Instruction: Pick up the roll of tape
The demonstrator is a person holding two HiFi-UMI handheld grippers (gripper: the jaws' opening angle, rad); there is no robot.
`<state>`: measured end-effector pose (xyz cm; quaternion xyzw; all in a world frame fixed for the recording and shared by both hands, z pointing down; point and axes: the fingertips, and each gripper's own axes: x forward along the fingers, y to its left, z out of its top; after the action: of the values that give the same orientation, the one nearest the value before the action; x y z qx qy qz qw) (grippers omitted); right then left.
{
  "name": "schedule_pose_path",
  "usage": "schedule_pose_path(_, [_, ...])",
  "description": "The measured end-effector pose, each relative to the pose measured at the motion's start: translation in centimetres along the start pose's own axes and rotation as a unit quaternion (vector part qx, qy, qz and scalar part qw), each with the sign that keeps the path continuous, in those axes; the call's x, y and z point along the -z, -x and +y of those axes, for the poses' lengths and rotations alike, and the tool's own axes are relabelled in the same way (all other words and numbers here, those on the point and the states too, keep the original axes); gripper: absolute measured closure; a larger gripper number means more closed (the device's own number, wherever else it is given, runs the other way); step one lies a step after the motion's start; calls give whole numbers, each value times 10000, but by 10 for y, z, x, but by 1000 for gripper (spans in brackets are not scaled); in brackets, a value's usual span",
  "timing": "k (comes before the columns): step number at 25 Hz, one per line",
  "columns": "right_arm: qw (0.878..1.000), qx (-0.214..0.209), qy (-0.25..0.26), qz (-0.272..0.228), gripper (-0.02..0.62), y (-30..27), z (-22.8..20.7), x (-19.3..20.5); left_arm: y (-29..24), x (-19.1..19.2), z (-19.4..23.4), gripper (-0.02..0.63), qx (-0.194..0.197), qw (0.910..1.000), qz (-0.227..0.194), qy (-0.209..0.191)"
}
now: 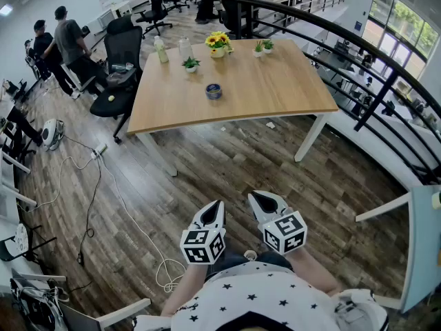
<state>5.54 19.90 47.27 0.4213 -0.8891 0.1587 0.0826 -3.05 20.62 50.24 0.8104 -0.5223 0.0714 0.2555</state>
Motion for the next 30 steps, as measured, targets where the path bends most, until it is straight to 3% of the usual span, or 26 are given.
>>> schedule_pose_path(21, [9992,-331,130,-171,589,35,15,1,32,3,-15,603,-317,9992,-261,26])
schedule_pose_path(30, [9994,-336,27,-65,589,51,5,12,33,15,-40,603,-261,9994,-227,-55])
